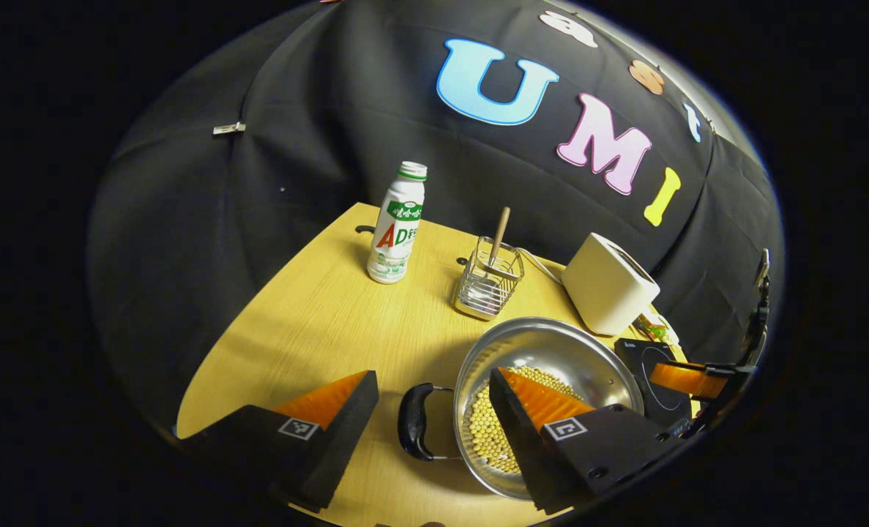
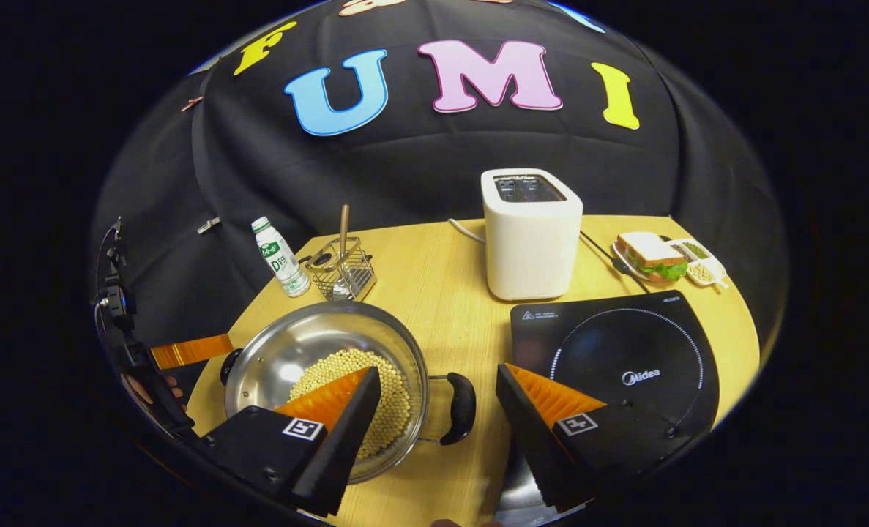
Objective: First push the handle of the pot to place it horizontally, then grasp the pot with both hands and set it on the induction cooktop.
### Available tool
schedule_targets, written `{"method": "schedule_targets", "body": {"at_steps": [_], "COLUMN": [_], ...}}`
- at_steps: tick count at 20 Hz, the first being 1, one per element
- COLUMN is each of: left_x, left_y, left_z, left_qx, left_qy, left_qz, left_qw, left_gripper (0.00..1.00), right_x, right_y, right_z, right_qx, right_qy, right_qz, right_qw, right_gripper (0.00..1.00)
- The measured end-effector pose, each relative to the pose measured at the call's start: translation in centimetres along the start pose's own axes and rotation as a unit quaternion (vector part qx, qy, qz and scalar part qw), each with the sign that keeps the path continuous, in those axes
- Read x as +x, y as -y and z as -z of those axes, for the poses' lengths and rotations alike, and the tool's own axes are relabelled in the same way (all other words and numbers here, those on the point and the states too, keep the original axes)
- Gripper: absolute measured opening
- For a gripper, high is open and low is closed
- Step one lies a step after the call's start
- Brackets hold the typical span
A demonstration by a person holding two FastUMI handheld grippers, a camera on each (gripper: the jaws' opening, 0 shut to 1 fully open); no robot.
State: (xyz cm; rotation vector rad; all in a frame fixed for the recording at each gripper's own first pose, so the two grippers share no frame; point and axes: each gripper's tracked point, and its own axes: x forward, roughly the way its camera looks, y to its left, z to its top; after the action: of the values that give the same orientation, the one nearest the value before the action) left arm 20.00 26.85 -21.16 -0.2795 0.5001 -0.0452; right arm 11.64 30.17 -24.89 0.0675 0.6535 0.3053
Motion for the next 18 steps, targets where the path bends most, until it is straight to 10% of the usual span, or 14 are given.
{"method": "schedule_targets", "body": {"at_steps": [18], "left_x": [5.5], "left_y": [0.3], "left_z": [5.5], "left_qx": [0.003], "left_qy": [-0.055], "left_qz": [0.009], "left_qw": [0.998], "left_gripper": [0.93], "right_x": [5.4], "right_y": [-0.2], "right_z": [5.4], "right_qx": [0.048], "right_qy": [-0.039], "right_qz": [-0.011], "right_qw": [0.998], "right_gripper": [0.97]}}
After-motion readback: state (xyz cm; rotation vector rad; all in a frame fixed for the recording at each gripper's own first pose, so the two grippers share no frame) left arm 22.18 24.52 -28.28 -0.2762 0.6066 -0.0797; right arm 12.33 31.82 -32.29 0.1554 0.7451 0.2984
